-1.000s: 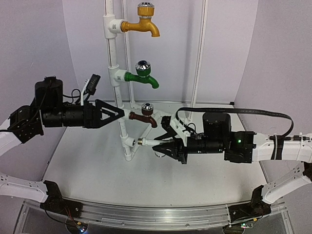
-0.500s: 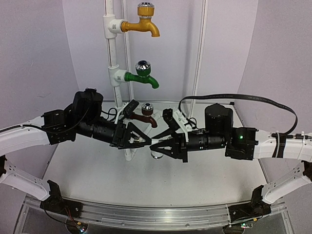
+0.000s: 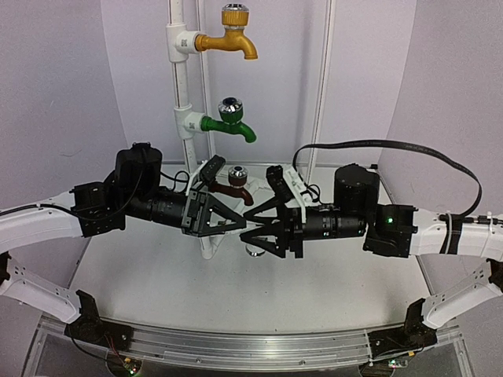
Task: Install the water faucets
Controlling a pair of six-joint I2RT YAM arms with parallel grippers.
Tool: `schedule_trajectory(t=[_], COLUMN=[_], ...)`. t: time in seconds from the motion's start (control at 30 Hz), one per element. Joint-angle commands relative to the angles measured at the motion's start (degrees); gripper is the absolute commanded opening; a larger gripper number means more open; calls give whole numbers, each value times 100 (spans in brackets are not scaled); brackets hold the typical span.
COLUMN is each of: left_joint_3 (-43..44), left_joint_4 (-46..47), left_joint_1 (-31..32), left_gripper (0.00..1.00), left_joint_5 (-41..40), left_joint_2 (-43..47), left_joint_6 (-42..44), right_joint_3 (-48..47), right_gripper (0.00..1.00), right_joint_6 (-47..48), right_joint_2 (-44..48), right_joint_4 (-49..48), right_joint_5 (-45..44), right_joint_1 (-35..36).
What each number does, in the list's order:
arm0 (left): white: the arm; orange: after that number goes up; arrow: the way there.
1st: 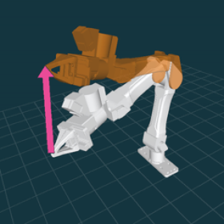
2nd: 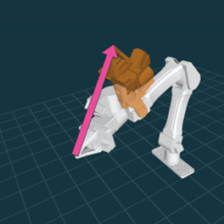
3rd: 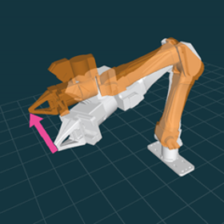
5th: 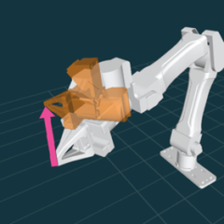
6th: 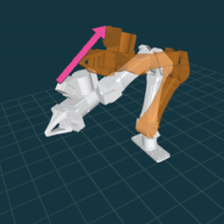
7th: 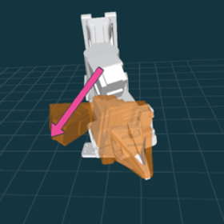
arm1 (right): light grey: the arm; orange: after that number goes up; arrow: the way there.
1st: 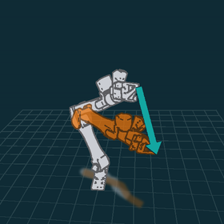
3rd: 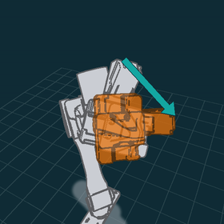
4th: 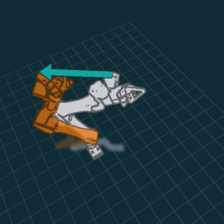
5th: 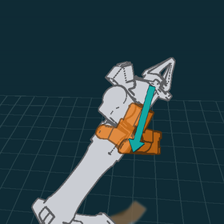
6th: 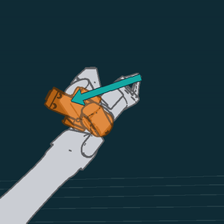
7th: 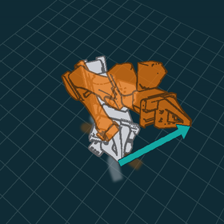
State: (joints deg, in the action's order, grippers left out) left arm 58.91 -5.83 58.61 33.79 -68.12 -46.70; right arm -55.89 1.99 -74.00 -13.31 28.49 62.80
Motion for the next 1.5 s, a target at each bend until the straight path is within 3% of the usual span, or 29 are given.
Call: schedule_trajectory(t=[0.0, 0.4, 0.77, 1.47], left_joint_3=[-71, -395, -496, -591], left_joint_4=[835, 1761, 2064, 2104], left_joint_1=[36, 34, 36, 27], left_gripper=[0, 0, 0, 0], left_joint_5=[294, 485, 406, 94], left_joint_2=[193, 431, 443, 594], left_joint_6=[-169, -573, -760, -814], right_joint_3=[288, 754, 511, 689], right_gripper=[63, 55, 44, 49], right_joint_6=[-1030, -1804, -1751, -1403], right_joint_2=[369, 274, -311, -279], right_joint_4=[-1381, -2672, -2934, -2602], right_joint_5=[606, 1229, 1741, 1232], right_joint_1=[-127, -423, -424, -416])
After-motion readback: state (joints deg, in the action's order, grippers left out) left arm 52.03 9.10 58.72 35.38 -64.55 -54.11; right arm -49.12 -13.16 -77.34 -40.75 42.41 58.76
